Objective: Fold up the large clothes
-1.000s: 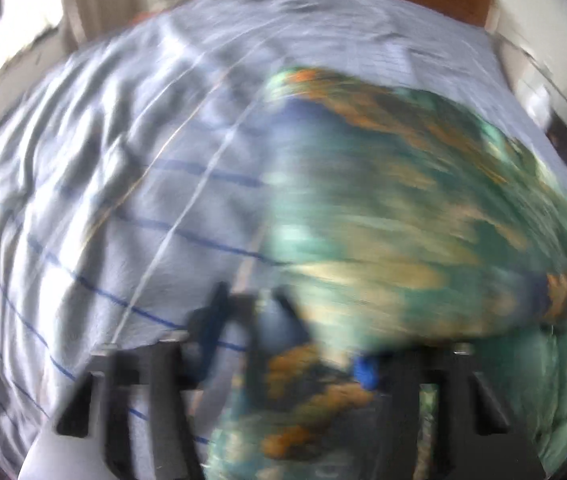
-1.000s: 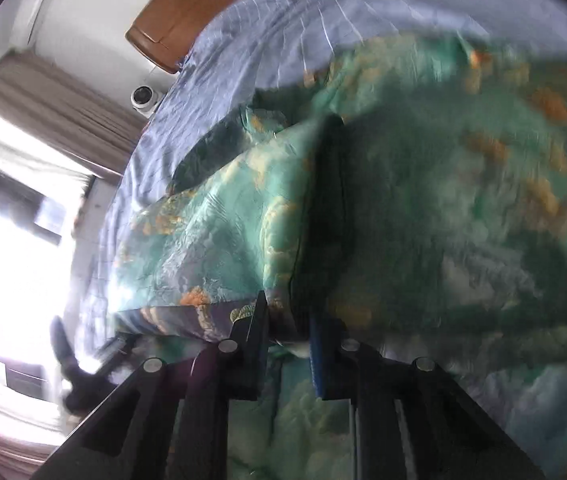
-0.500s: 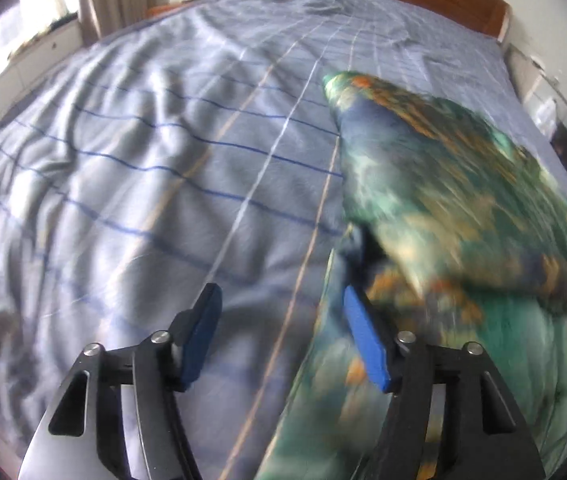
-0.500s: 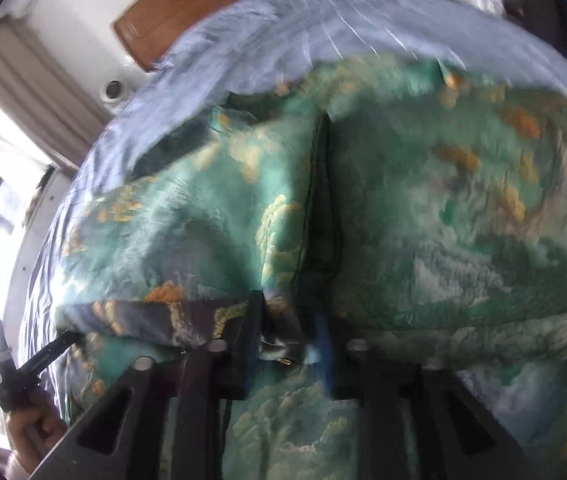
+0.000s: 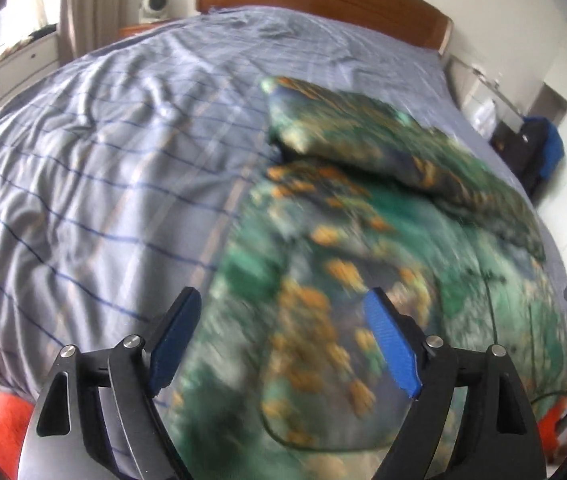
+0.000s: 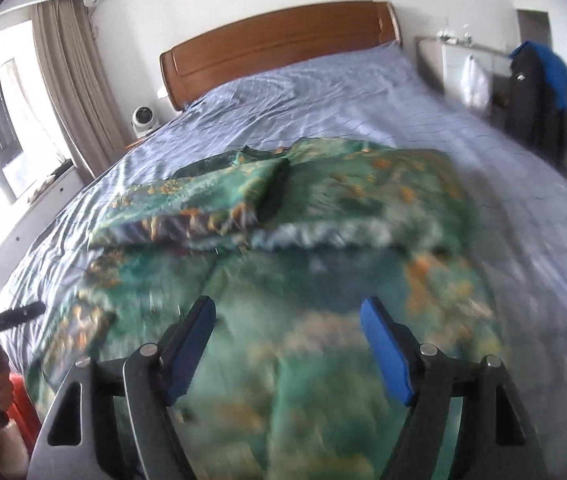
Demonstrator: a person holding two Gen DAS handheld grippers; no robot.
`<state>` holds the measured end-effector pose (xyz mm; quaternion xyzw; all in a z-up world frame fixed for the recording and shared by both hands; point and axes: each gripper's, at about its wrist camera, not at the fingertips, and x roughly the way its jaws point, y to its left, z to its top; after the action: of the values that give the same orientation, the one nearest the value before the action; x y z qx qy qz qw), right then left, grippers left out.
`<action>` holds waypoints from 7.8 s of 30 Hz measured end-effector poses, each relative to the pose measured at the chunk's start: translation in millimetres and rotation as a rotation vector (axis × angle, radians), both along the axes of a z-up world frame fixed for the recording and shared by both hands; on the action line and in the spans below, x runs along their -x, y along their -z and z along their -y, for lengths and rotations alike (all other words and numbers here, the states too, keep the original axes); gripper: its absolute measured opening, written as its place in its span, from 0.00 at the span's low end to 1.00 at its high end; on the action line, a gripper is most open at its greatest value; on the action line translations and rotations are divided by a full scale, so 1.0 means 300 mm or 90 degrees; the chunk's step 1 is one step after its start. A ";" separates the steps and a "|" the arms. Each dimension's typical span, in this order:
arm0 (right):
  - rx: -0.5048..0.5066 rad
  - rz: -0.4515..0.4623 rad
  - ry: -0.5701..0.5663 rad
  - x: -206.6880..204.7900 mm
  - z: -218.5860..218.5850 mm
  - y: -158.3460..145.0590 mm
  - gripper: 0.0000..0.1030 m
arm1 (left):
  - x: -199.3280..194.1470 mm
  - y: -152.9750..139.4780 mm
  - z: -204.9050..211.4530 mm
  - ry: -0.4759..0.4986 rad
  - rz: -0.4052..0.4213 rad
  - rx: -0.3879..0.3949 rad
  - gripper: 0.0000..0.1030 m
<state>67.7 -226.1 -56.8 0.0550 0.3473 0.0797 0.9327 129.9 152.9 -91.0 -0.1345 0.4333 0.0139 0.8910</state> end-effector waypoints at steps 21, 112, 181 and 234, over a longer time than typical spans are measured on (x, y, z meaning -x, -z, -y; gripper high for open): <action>0.041 0.002 0.026 0.153 0.006 0.198 0.74 | 0.065 0.162 0.194 0.079 0.001 -0.130 0.98; 0.234 0.124 0.184 0.244 -0.025 0.095 0.93 | 0.182 -0.013 0.087 -0.082 0.164 -0.181 0.99; 0.308 0.048 0.143 0.317 0.145 -0.047 0.93 | 0.120 0.013 0.020 -0.074 0.028 -0.250 0.99; -0.422 -0.187 -0.113 -0.011 0.514 -0.103 0.14 | -0.091 -0.288 -0.275 0.181 0.030 0.338 0.09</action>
<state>70.9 -380.4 -26.0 0.3348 0.4363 0.2595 0.7939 157.2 235.6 -4.6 -0.3005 0.4154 -0.2281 0.8277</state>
